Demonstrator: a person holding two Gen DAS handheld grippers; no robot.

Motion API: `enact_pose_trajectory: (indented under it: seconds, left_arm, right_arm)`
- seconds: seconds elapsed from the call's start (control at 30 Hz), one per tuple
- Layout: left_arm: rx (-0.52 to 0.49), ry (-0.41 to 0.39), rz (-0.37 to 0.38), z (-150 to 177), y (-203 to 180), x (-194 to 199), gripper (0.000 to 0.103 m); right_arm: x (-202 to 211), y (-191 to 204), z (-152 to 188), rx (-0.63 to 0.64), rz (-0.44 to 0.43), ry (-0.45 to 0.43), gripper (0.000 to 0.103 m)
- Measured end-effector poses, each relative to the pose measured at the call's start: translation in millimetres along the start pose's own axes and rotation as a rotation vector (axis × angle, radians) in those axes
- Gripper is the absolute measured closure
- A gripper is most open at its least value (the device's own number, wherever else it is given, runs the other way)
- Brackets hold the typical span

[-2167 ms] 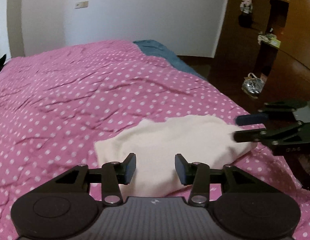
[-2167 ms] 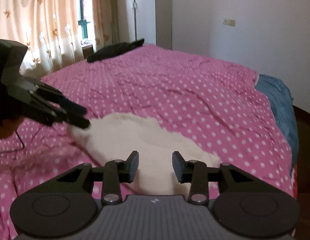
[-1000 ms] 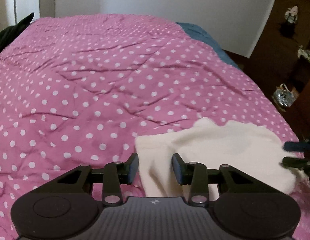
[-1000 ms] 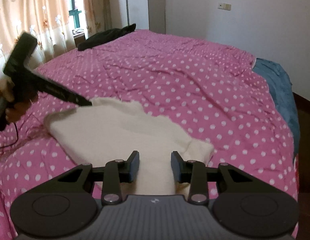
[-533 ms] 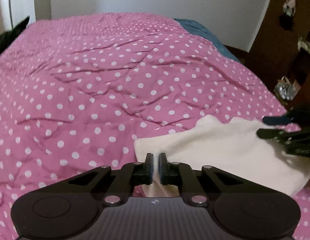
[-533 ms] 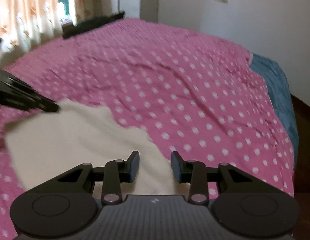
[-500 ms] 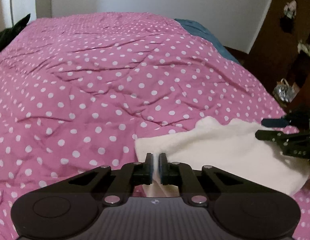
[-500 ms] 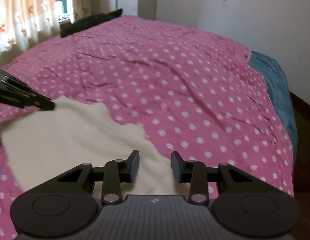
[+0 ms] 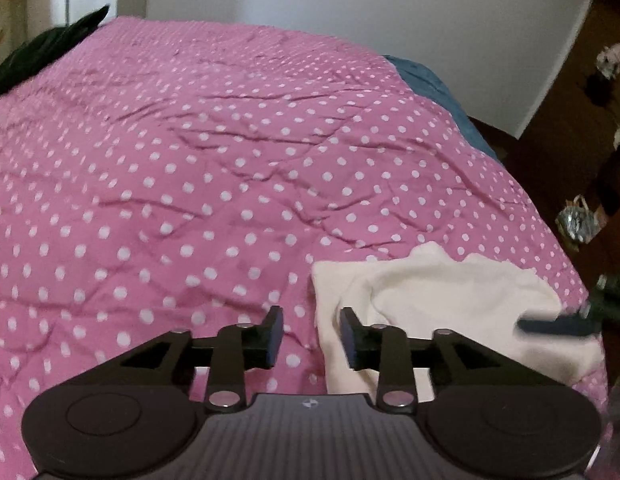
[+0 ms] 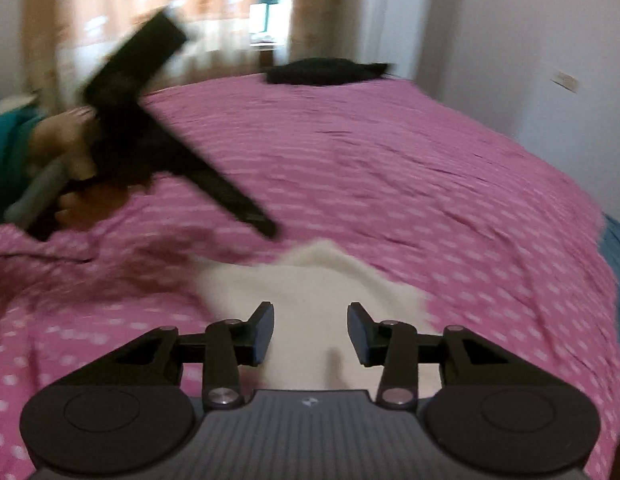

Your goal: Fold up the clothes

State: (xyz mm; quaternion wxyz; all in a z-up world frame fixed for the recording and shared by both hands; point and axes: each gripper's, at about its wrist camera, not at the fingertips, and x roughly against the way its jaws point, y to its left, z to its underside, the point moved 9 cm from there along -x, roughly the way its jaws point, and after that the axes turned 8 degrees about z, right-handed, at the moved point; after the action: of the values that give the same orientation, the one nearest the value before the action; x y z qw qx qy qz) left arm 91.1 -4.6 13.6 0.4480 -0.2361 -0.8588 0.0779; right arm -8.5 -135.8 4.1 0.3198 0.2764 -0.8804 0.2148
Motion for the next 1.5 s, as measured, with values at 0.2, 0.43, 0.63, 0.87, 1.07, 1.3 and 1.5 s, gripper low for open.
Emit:
enact_pose_trajectory:
  seconds: [0.2, 0.43, 0.63, 0.87, 1.07, 1.3, 1.5]
  left_arm:
    - [0.147, -0.004, 0.058, 7, 12, 3, 0.051]
    - [0.343, 0.007, 0.130, 16, 23, 1, 0.037]
    - [0.457, 0.025, 0.191, 20, 19, -7, 0.033]
    - [0.616, 0.039, 0.335, 19, 0, -20, 0.033]
    - [0.691, 0.041, 0.377, 20, -7, -32, 0.059]
    - [0.660, 0.018, 0.356, 20, -4, -33, 0.085]
    - [0.596, 0.008, 0.344, 21, -6, -30, 0.085]
  right_arm:
    - [-21, 60, -9, 0.188, -0.044, 0.011, 0.055]
    - [-39, 72, -3, 0.281, 0.031, 0.004, 0.077]
    - [-20, 43, -16, 0.064, -0.004, -0.053, 0.089]
    - [-1, 17, -22, -0.087, -0.033, -0.111, 0.090]
    - [-1, 21, -15, -0.104, -0.064, -0.115, 0.090]
    - [9, 11, -4, -0.149, -0.073, -0.112, 0.081]
    - [33, -43, 33, -0.283, 0.067, -0.062, 0.081]
